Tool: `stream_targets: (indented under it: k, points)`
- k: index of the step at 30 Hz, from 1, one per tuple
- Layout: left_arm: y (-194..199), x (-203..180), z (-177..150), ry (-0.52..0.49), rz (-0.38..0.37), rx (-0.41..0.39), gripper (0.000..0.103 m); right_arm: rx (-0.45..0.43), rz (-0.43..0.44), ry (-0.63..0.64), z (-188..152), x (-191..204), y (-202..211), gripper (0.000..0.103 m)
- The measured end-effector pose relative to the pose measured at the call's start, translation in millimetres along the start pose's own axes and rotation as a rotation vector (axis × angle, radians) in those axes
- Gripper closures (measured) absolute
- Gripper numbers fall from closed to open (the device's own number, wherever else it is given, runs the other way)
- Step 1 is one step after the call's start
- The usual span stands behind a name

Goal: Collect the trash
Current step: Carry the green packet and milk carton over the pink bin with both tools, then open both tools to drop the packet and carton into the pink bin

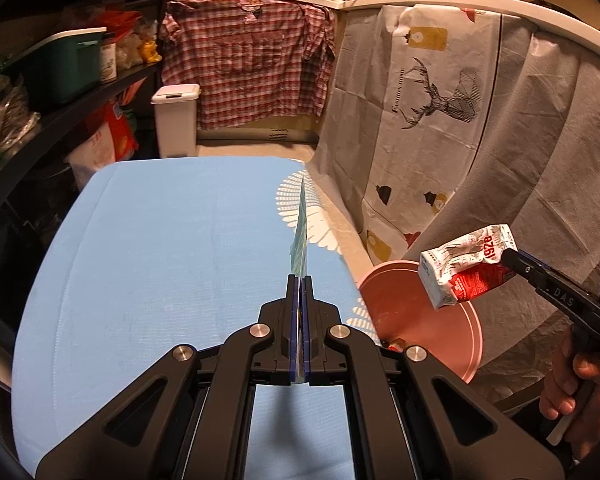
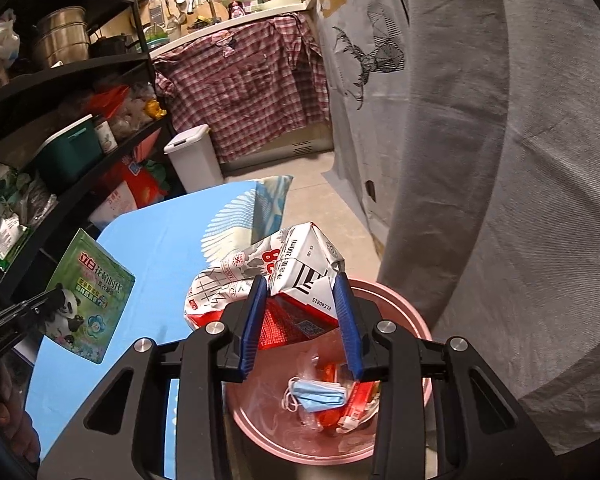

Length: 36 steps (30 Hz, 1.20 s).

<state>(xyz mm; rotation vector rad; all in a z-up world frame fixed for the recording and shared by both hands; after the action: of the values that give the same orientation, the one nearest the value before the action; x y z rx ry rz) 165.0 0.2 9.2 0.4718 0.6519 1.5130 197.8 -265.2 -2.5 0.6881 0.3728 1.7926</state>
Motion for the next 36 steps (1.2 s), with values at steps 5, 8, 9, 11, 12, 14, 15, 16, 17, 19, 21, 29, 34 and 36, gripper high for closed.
stream_targets:
  k: [5,8,9,11,12,14,15,16,17,19,21,29,34,36]
  points:
    - [-4.9,-16.2,2.5,-0.01,-0.047,0.0,0.101,0.003,-0.032,-0.013,-0.4,-9.9,1.0,0.068]
    - [-9.2,-26.9,4.8,-0.012,-0.078,0.0,0.101,0.007,-0.058,-0.017,-0.3,-15.4,0.4,0.068]
    - [-10.8,-31.5,5.5,-0.014,-0.084,-0.002,0.102,0.007,-0.065,-0.017,-0.5,-16.5,0.2,0.068]
    - [-13.0,-38.2,6.1,-0.018,-0.097,-0.001,0.102,0.009,-0.079,-0.015,-0.6,-19.0,-0.3,0.069]
    - [-14.6,-41.5,6.2,-0.021,-0.105,0.0,0.101,0.008,-0.085,-0.012,-0.4,-19.6,-0.3,0.069]
    - [-19.3,-51.4,6.3,-0.029,-0.124,0.005,0.102,0.005,-0.102,-0.004,-0.4,-21.3,0.5,0.069]
    - [-20.8,-53.8,6.3,-0.032,-0.131,0.007,0.102,0.004,-0.109,-0.001,-0.6,-22.6,0.9,0.069]
    - [-24.2,-59.4,6.3,-0.038,-0.142,0.012,0.102,0.005,-0.116,0.001,-0.9,-24.0,0.9,0.069]
    - [-25.9,-63.1,6.1,-0.042,-0.148,0.014,0.101,0.006,-0.121,0.002,-0.7,-24.8,0.6,0.069]
    - [-29.3,-72.6,4.8,-0.055,-0.159,0.015,0.102,0.01,-0.135,0.002,-1.4,-28.3,-0.1,0.069]
    - [-33.2,-79.7,4.3,-0.065,-0.166,0.016,0.101,0.013,-0.145,-0.001,-1.7,-32.2,-0.4,0.069]
    - [-50.5,-107.1,-2.6,-0.113,-0.223,0.051,0.101,0.027,-0.16,-0.011,-2.1,-38.1,-6.6,0.069]
    - [-58.9,-114.0,-6.3,-0.131,-0.248,0.066,0.1,0.034,-0.159,-0.015,-2.1,-39.8,-11.1,0.072]
    - [-61.6,-115.1,-6.8,-0.134,-0.263,0.077,0.094,0.034,-0.164,-0.016,-2.1,-40.7,-11.5,0.071]
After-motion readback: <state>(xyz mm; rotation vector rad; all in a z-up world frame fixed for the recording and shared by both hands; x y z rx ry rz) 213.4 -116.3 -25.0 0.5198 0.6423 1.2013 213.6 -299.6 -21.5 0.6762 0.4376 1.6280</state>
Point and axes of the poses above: each gripper's, at about its wrist camera, not at the fingertips, and y roughly against the way its jaws point, x to its left, z to its top, the point moved 2 cm from there along -y, roughly the way its jaws point, and after that the axes turned 7 degrees about z, right-handed, at the moved point
